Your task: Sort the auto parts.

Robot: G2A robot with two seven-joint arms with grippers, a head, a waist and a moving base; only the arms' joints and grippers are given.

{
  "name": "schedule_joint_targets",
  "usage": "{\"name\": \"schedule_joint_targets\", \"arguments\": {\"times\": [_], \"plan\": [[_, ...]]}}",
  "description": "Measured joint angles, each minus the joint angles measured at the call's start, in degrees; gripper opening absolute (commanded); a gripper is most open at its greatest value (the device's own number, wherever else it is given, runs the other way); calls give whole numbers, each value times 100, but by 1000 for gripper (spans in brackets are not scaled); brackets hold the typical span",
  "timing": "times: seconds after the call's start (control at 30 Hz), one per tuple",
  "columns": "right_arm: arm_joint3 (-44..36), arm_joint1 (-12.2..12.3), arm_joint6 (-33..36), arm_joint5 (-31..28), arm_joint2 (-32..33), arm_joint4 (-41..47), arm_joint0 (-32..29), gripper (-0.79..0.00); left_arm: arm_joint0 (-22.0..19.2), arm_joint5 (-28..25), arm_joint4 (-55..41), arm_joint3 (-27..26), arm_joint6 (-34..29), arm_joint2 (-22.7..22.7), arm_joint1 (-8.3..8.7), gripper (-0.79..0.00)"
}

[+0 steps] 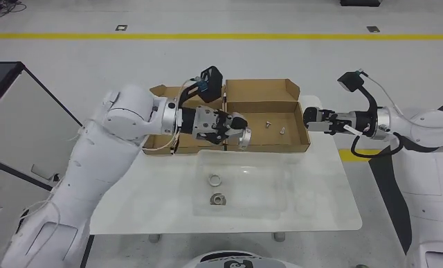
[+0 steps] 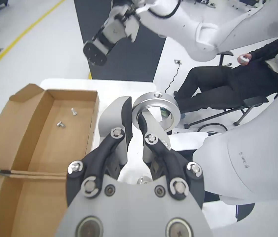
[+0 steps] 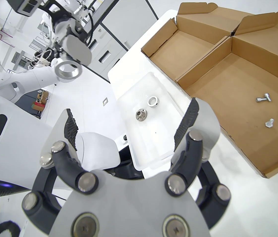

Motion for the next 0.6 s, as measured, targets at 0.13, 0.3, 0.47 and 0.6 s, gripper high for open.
{"name": "schedule_joint_targets", "arguments": {"times": [0.13,0.3,0.47,0.6], "plan": [[0,0,0,0,0,0,0,0,-44,356,257,-55,-14,-69,15,-785],[0,0,0,0,0,0,0,0,-42,313,220,-53,-14,-65,14,-785],[0,0,0,0,0,0,0,0,9,423,284,-55,248,-123,2,-785],[0,0,0,0,0,0,0,0,-28,463,273,31,1433,-310,-58,-785]]}}
